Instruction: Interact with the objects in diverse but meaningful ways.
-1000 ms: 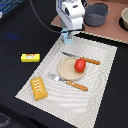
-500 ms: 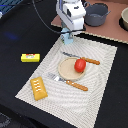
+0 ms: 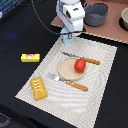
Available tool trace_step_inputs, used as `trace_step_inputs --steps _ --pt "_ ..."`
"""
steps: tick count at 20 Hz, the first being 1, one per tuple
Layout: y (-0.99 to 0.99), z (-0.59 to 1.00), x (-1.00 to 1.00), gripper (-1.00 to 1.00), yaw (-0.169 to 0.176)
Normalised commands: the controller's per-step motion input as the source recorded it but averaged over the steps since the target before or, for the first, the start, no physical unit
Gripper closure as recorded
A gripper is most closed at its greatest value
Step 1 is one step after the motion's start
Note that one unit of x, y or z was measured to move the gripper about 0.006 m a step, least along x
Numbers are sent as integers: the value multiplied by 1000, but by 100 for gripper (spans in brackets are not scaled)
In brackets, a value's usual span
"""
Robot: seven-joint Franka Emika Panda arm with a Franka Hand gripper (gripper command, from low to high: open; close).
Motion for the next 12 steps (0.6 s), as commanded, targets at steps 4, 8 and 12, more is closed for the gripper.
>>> trace_step_inputs --steps 4,8,12 --pt "-14 256 -46 100 15" --pt "-225 274 -450 100 20" --pt "-318 58 -894 100 0"
